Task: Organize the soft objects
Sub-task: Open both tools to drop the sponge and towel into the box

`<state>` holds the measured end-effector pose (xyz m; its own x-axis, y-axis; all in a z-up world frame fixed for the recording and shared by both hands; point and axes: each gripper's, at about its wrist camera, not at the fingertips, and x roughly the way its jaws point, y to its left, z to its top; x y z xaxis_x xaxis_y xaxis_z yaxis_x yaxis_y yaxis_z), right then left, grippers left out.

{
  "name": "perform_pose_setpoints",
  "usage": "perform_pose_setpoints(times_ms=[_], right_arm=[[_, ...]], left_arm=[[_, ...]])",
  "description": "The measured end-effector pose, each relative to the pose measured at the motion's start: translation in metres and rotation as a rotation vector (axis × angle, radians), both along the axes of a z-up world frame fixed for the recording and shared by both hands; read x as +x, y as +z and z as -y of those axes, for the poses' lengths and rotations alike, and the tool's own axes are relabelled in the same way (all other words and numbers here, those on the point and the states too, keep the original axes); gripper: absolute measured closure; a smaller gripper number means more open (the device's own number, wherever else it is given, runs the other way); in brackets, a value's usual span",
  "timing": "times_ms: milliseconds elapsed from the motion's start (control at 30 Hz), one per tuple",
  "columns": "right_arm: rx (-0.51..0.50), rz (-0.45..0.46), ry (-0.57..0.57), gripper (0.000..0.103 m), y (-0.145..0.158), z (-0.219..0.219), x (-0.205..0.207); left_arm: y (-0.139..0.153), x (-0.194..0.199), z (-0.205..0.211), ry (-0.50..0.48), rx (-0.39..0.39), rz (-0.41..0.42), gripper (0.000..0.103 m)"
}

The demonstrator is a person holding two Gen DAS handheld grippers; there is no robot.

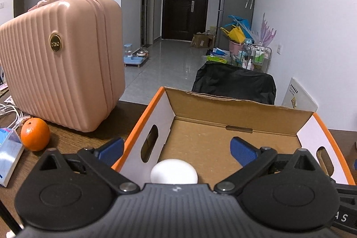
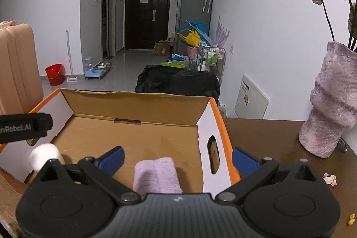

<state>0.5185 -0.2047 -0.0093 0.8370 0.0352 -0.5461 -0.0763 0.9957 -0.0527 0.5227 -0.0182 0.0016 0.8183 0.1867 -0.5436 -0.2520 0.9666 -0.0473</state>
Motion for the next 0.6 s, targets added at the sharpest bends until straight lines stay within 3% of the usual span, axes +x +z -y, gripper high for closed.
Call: perform_pose_setpoints(times_ms=[300, 600], right_arm=[[-0.01, 0.02, 0.0, 0.0, 0.01, 0.007, -0.019], [-0.025, 0.098, 0.059, 0.0, 0.024, 0.014, -0.065]], left_arm=[[0.019, -0.023, 0.001, -0.029, -0.021, 0.04, 0.0], [0.032, -0.065, -0.005, -0.074, -0.037, 0.081, 0.0]])
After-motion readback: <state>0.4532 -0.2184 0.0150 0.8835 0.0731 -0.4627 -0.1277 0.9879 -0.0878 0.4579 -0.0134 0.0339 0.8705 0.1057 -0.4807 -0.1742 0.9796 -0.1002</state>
